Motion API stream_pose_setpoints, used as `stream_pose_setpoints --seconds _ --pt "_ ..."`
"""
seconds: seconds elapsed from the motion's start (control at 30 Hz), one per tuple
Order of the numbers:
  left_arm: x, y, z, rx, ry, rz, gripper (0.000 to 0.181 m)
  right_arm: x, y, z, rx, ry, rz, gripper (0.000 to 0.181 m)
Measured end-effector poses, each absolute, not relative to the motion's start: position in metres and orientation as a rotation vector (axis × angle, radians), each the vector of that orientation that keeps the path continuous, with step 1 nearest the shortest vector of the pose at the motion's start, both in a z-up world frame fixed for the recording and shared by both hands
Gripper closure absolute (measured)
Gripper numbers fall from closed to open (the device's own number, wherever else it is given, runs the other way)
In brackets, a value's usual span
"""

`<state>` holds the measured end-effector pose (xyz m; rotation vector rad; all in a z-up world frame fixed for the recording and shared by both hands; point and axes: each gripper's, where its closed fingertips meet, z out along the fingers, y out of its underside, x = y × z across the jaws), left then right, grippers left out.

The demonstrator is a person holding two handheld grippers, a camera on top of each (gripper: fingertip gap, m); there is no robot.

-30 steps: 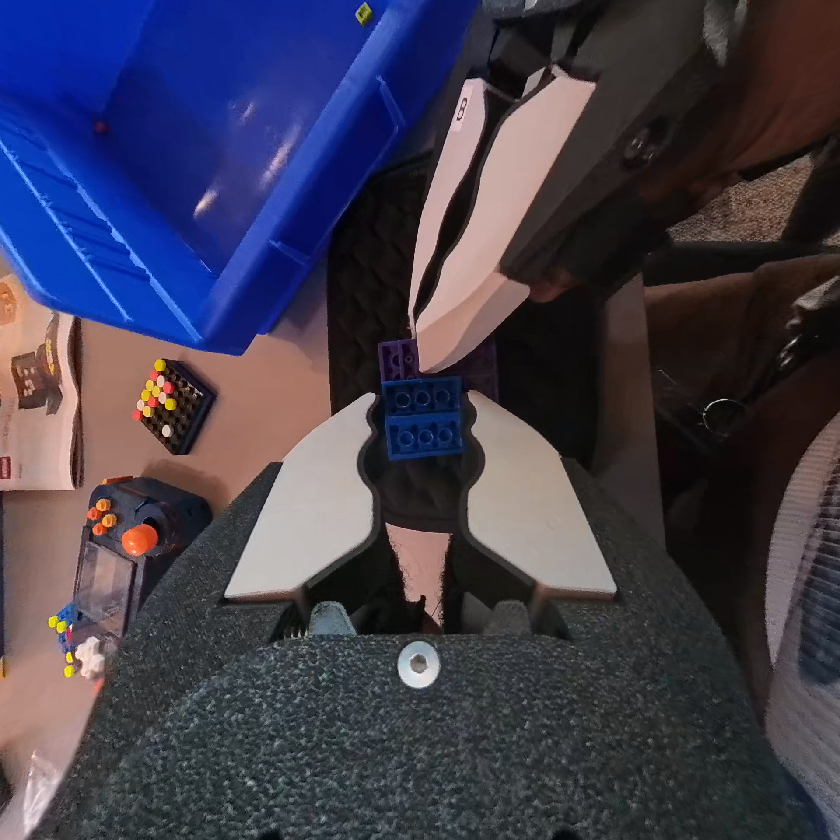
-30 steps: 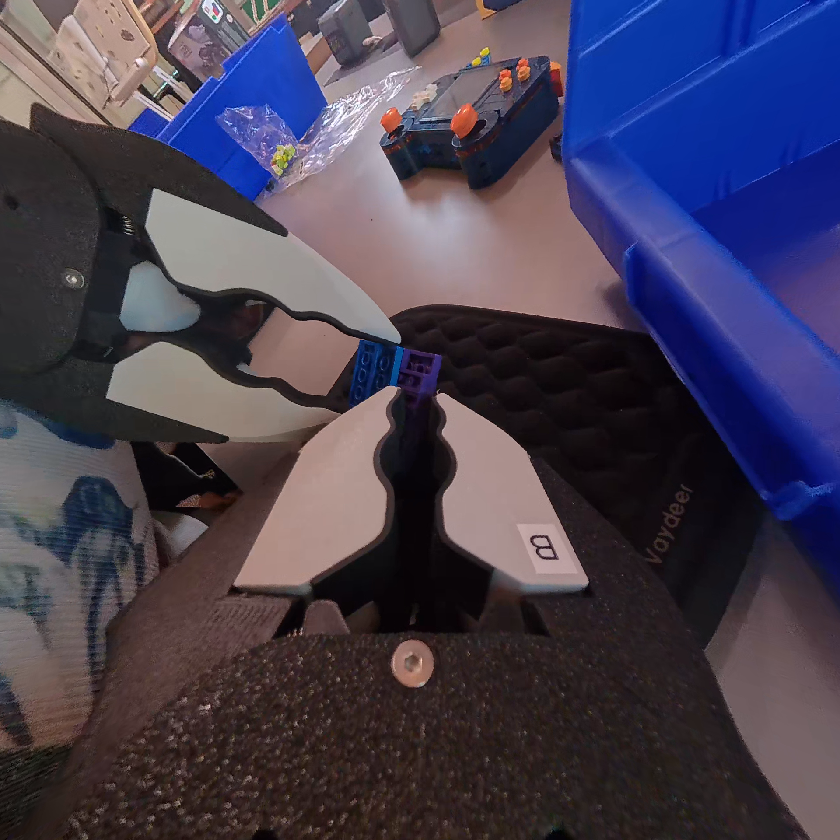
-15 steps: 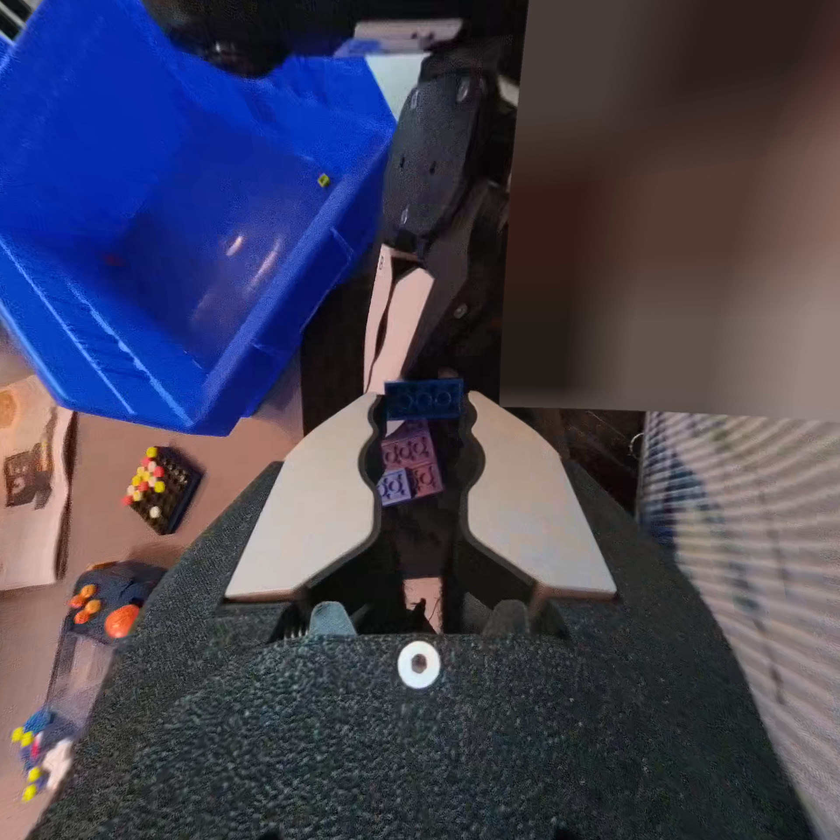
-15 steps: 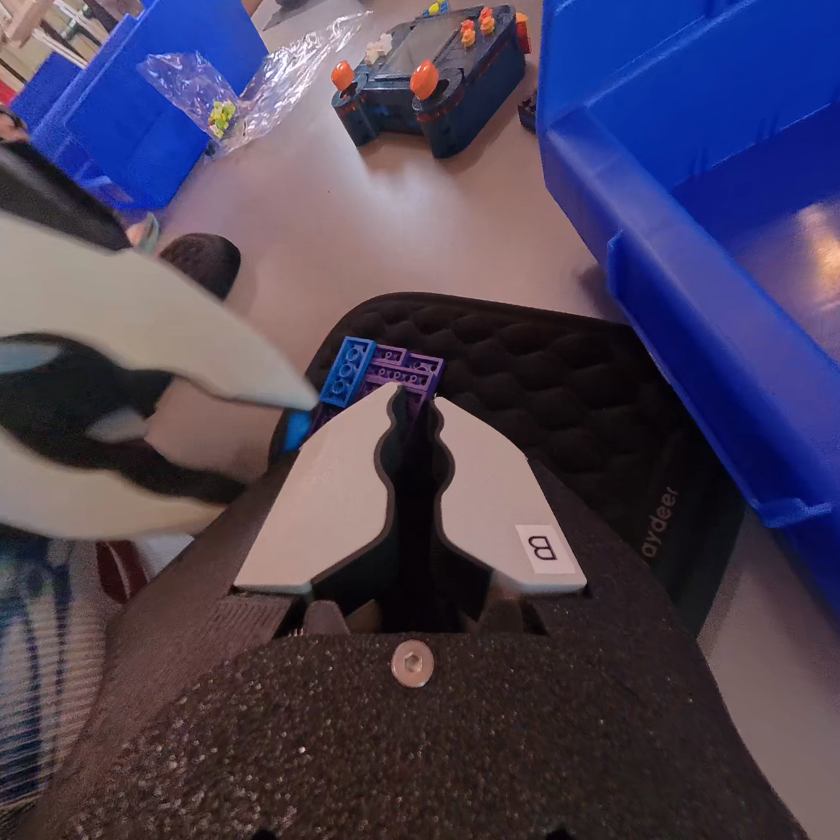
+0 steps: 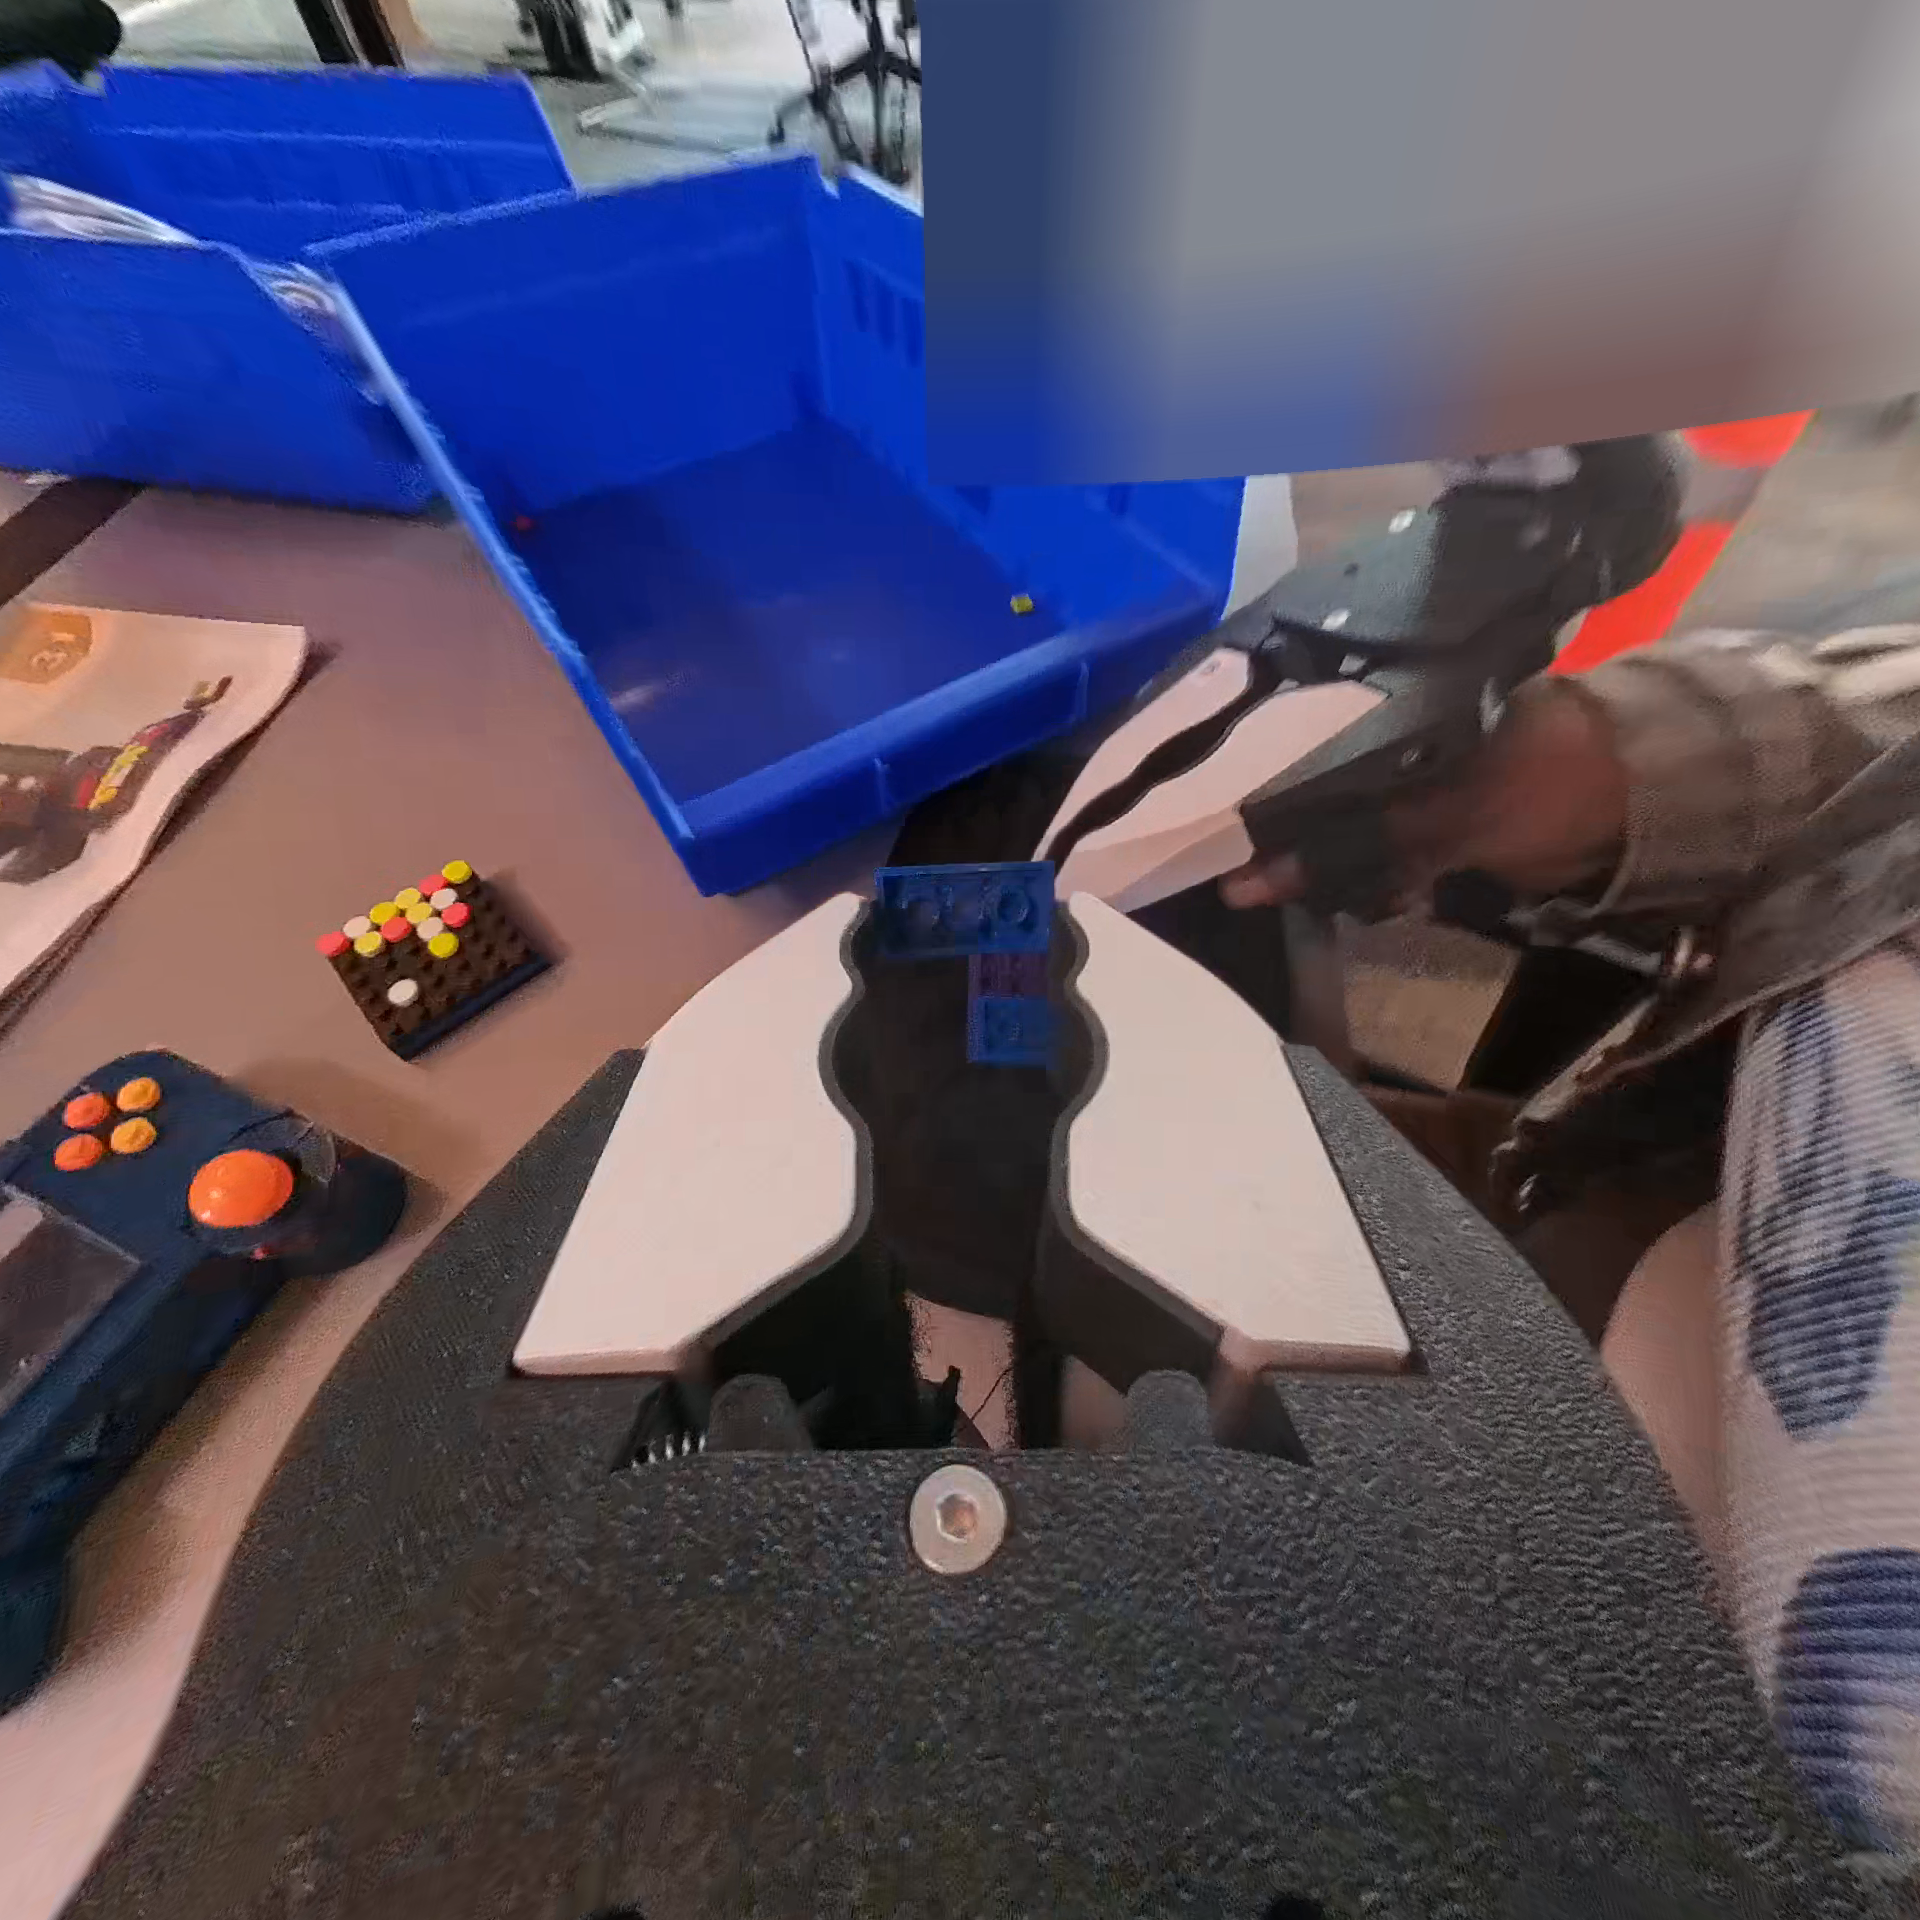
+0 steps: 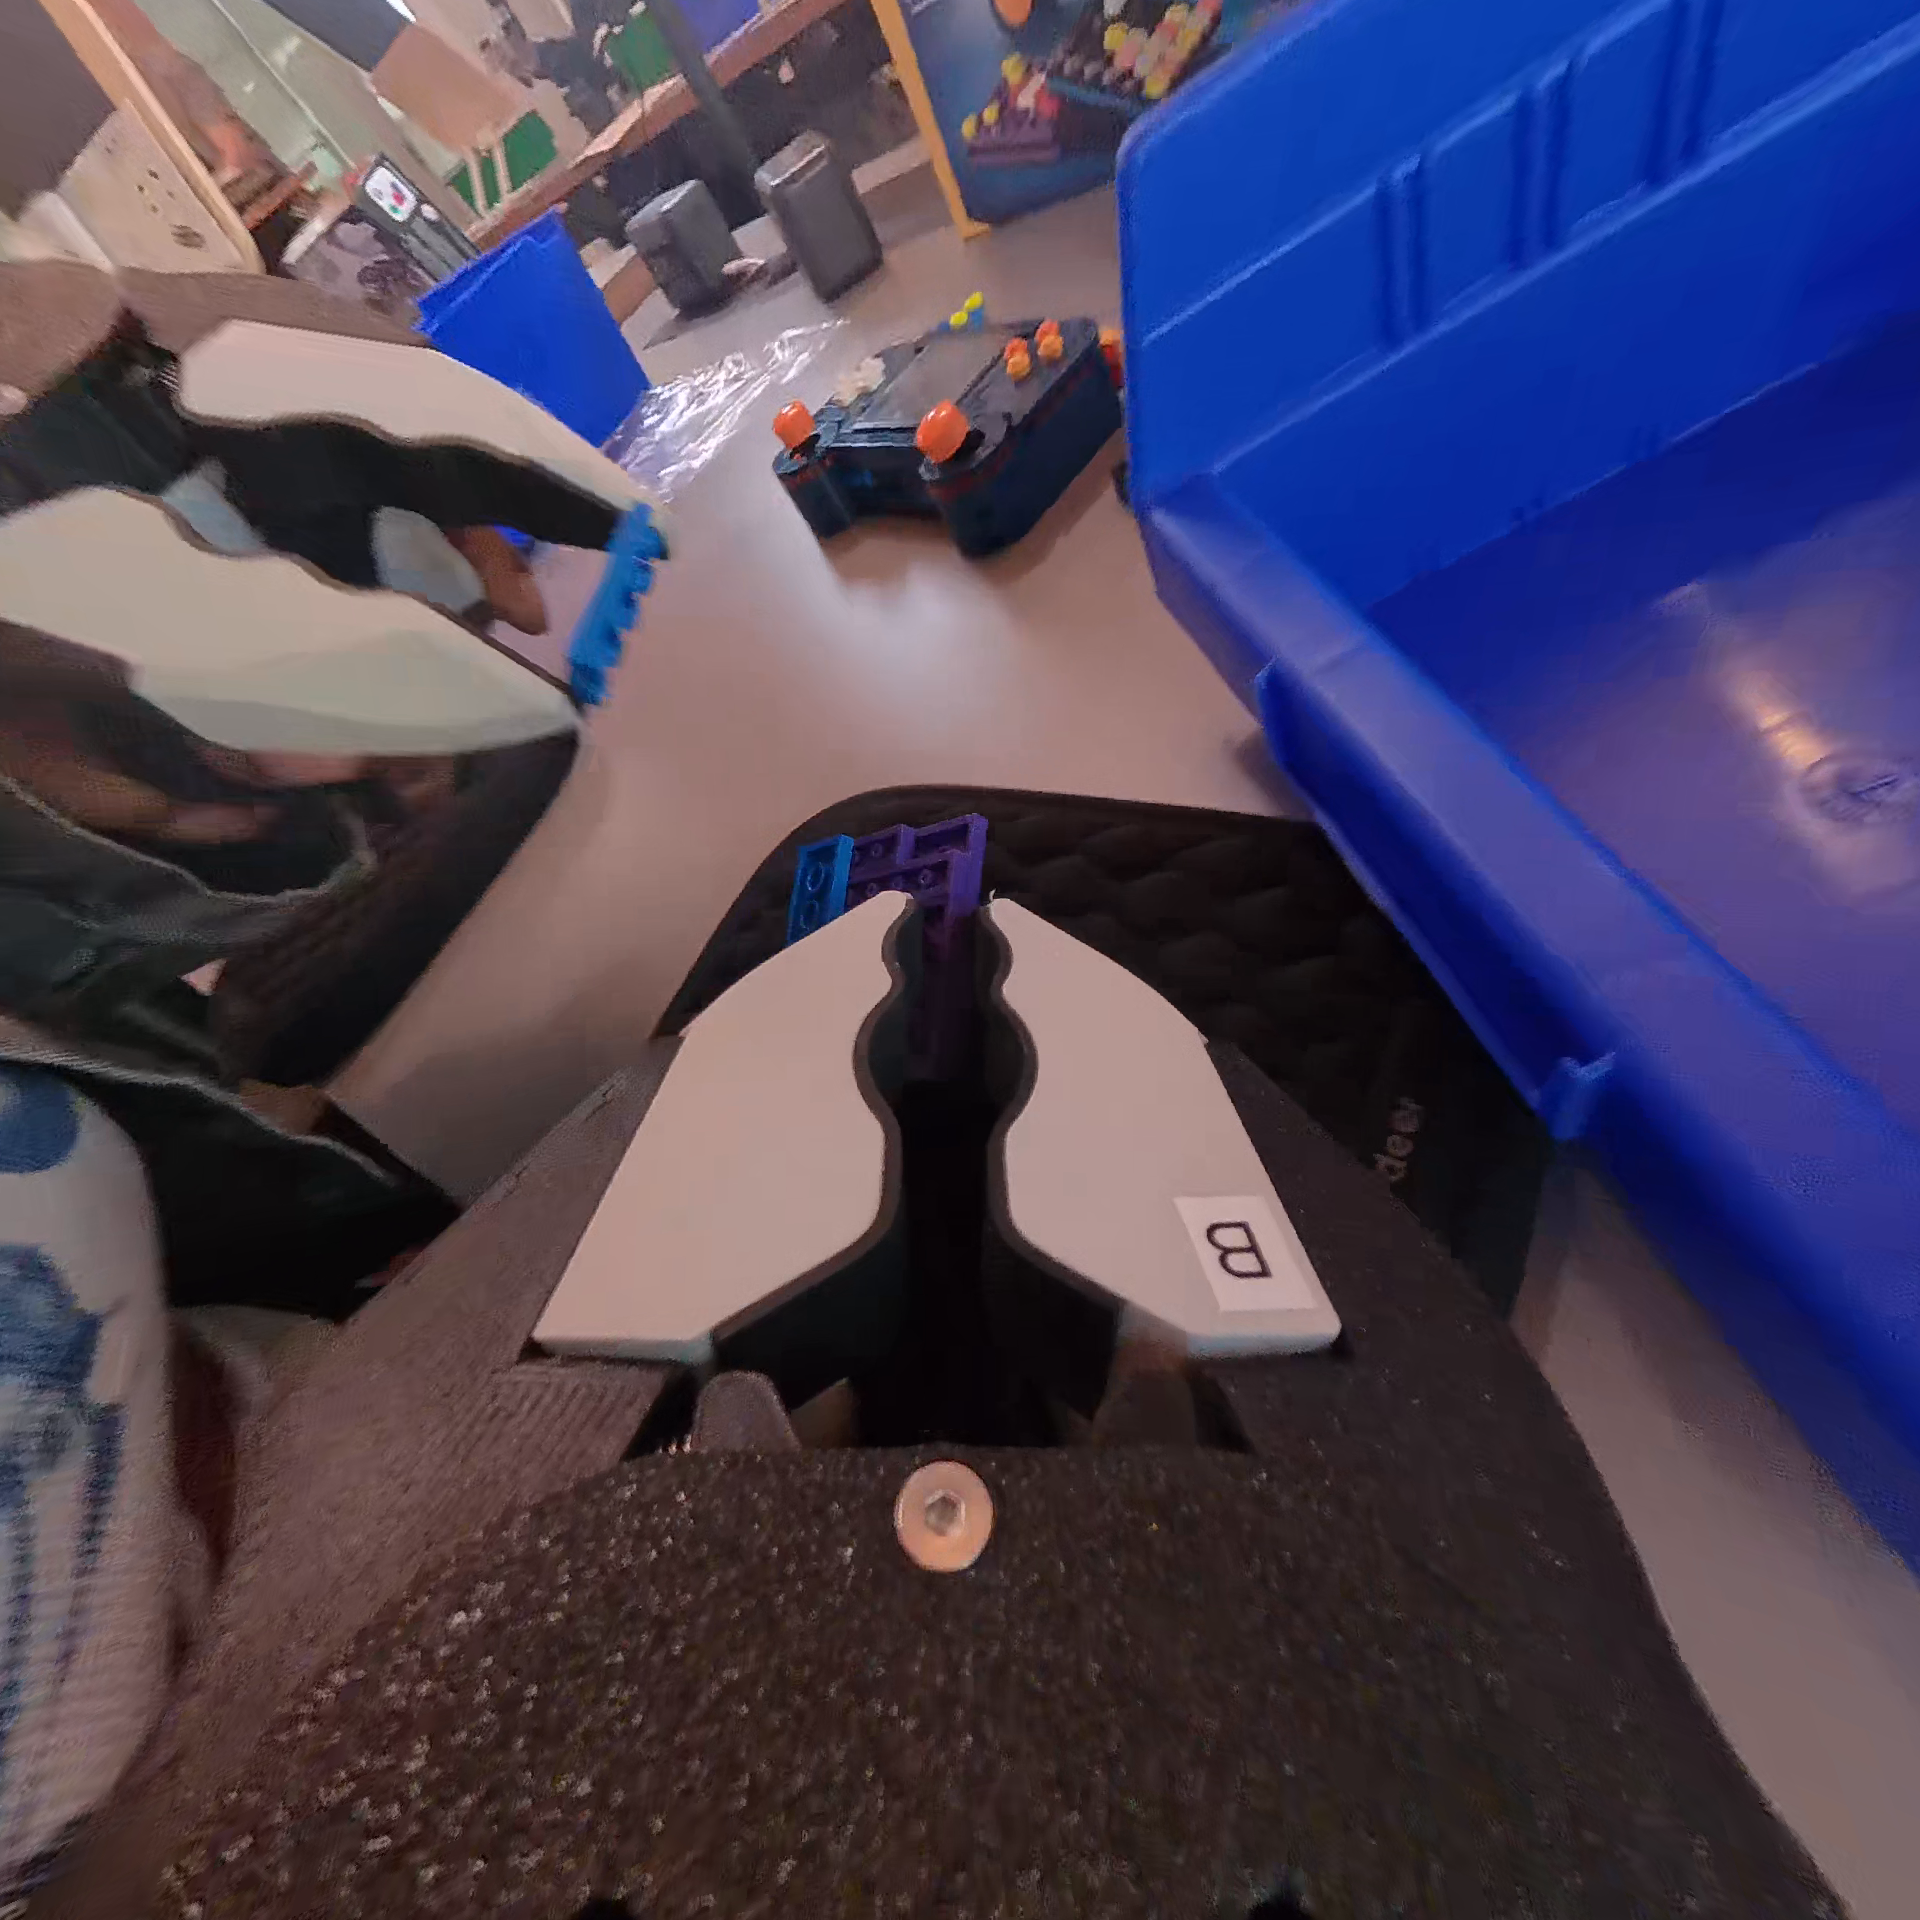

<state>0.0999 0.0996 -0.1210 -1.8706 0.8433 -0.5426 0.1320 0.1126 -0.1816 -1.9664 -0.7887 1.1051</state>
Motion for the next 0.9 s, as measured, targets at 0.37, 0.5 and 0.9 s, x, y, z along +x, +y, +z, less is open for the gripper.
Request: stream_pose_setpoints --seconds 0.37,0.5,0.9 --pt "-0.047 0.070 -0.066 -1.844 0.541 -0.189 0.150 0.132 0.118 -0.183 -1.877 -0.907 0.971 0.171" --pt "-0.178 0.037 -0.027 -1.895 0.310 0.213 0.150 0.131 0.117 -0.184 -1.873 -0.932 0.969 0.170" --pt "-0.454 -0.036 -0.116 -2.548 -0.209 0.091 0.141 0.131 0.115 -0.184 -1.864 -0.968 0.976 0.170"
